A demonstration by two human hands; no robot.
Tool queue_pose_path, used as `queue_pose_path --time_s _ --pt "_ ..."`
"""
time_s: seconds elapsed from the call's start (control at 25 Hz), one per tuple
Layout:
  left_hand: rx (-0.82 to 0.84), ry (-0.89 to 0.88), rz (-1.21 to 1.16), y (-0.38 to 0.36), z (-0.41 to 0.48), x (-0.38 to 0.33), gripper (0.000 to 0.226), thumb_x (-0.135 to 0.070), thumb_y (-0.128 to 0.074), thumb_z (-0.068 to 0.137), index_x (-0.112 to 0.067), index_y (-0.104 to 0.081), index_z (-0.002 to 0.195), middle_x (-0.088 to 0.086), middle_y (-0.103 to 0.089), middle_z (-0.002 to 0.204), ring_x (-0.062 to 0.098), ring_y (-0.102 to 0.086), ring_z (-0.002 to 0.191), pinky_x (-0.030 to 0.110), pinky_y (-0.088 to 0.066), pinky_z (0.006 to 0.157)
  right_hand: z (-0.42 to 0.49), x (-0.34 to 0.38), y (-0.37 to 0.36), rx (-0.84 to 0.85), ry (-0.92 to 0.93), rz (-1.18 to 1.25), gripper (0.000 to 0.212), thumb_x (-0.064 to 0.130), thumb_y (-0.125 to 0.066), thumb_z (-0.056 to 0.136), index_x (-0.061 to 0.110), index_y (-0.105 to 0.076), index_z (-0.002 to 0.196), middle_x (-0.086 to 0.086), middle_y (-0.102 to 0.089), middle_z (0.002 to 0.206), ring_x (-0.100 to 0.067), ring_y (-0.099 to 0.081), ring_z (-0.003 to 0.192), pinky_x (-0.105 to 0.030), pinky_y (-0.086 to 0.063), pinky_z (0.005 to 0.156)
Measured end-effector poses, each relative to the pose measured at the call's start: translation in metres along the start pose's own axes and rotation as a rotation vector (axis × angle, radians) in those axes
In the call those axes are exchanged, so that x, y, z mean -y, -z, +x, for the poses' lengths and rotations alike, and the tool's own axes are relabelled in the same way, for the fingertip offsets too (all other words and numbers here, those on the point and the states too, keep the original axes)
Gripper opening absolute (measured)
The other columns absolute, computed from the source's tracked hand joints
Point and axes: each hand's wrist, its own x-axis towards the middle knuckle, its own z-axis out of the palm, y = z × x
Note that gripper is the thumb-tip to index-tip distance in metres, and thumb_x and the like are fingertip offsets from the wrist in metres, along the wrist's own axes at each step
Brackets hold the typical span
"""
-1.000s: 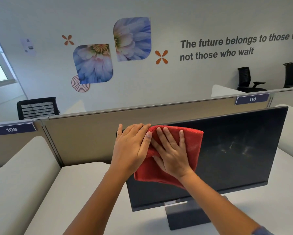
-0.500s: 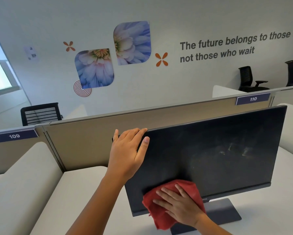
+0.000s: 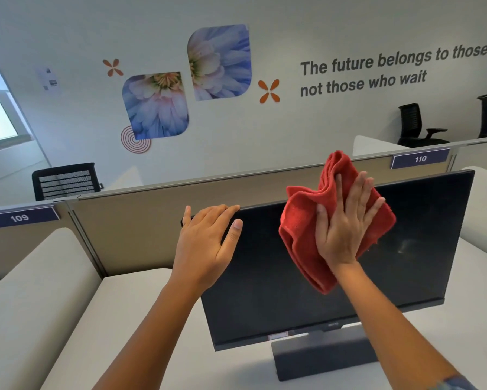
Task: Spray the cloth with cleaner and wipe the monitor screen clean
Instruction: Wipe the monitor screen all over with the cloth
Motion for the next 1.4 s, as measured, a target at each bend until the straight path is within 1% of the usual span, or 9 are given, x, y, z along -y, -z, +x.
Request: queue_pose_path --time_s 0.24,0.36,0.48,0.6,0.76,0.84,1.0,1.16,1.4 --pt "-0.002 -0.002 0.019 -0.002 -0.002 0.004 0.056 -0.05 -0.018 0.092 -0.025 -0.053 0.129 -0.006 -0.059 0.126 0.011 -0.046 0.123 0.041 -0.003 0.115 -0.103 -0.002 -0.017 0.234 0.311 -0.085 0.07 0.062 -0.027 0.093 0.026 -0.009 0.151 -0.02 -0.024 0.149 -0.035 -0.004 0.145 -0.061 0.002 0.113" --pt "-0.003 -0.006 0.02 -0.002 -0.002 0.003 0.056 -0.051 -0.018 0.093 -0.026 -0.053 0.128 -0.007 -0.06 0.126 0.011 -0.046 0.123 0.042 -0.003 0.116 -0.174 -0.023 -0.016 0.445 0.45 -0.14 0.069 0.063 -0.023 0.093 0.028 -0.009 0.151 -0.016 -0.024 0.148 -0.037 -0.02 0.139 -0.061 0.001 0.111" --pt "-0.002 -0.01 0.018 -0.002 -0.004 0.004 0.056 -0.051 -0.018 0.092 -0.026 -0.052 0.129 -0.006 -0.059 0.127 0.012 -0.046 0.124 0.042 -0.002 0.116 -0.221 -0.036 -0.007 0.597 0.499 -0.174 0.058 0.057 -0.021 0.096 0.03 -0.022 0.147 -0.012 -0.031 0.146 -0.031 -0.001 0.146 -0.059 0.001 0.112" --pt "-0.006 -0.019 0.026 -0.002 -0.004 0.004 0.057 -0.051 -0.018 0.092 -0.026 -0.052 0.13 -0.006 -0.058 0.128 0.013 -0.044 0.125 0.043 -0.003 0.116 -0.226 -0.036 0.0 0.67 0.471 -0.206 0.061 0.054 -0.02 0.097 0.028 -0.007 0.151 -0.009 -0.028 0.149 -0.029 0.005 0.146 -0.059 0.002 0.113" --pt "-0.011 0.015 0.071 -0.006 0.003 -0.007 0.059 -0.054 -0.016 0.091 -0.027 -0.051 0.13 -0.005 -0.059 0.127 0.015 -0.045 0.125 0.05 -0.006 0.116 -0.22 -0.04 0.008 0.701 0.499 -0.252 0.062 0.056 -0.026 0.096 0.03 -0.01 0.15 -0.007 -0.026 0.151 -0.028 0.002 0.146 -0.058 0.001 0.114" --pt "0.012 0.058 0.109 -0.012 0.01 -0.021 0.058 -0.056 -0.015 0.091 -0.03 -0.048 0.132 -0.008 -0.056 0.129 0.016 -0.041 0.129 0.056 0.003 0.113 -0.219 -0.038 0.012 0.717 0.504 -0.247 0.062 0.057 -0.034 0.093 0.032 -0.019 0.148 -0.006 -0.02 0.155 -0.027 -0.004 0.146 -0.058 0.002 0.115" --pt "0.108 -0.01 0.127 -0.04 0.029 -0.068 0.061 -0.059 -0.008 0.091 -0.033 -0.039 0.137 -0.012 -0.047 0.139 0.014 -0.027 0.139 0.055 0.02 0.107 -0.22 -0.031 0.013 0.72 0.481 -0.258 0.062 0.059 -0.044 0.085 0.035 -0.033 0.141 -0.004 -0.033 0.146 -0.027 -0.014 0.14 -0.058 0.005 0.114" --pt "0.075 -0.024 0.147 -0.057 0.039 -0.082 0.056 -0.055 -0.015 0.093 -0.031 -0.044 0.134 -0.01 -0.052 0.134 0.013 -0.037 0.133 0.055 0.007 0.114 -0.217 -0.036 0.011 0.619 0.443 -0.186 0.067 0.059 -0.046 0.083 0.039 -0.026 0.144 0.002 -0.029 0.151 -0.022 -0.007 0.146 -0.056 0.002 0.115" --pt "0.027 -0.031 0.183 -0.064 0.035 -0.08 0.052 -0.054 -0.019 0.092 -0.031 -0.048 0.129 -0.009 -0.059 0.125 0.013 -0.048 0.121 0.051 -0.001 0.114 -0.183 -0.057 0.006 0.475 0.377 -0.116 0.049 0.05 -0.039 0.094 0.042 -0.028 0.141 0.002 -0.029 0.15 -0.021 -0.011 0.145 -0.055 0.0 0.115"
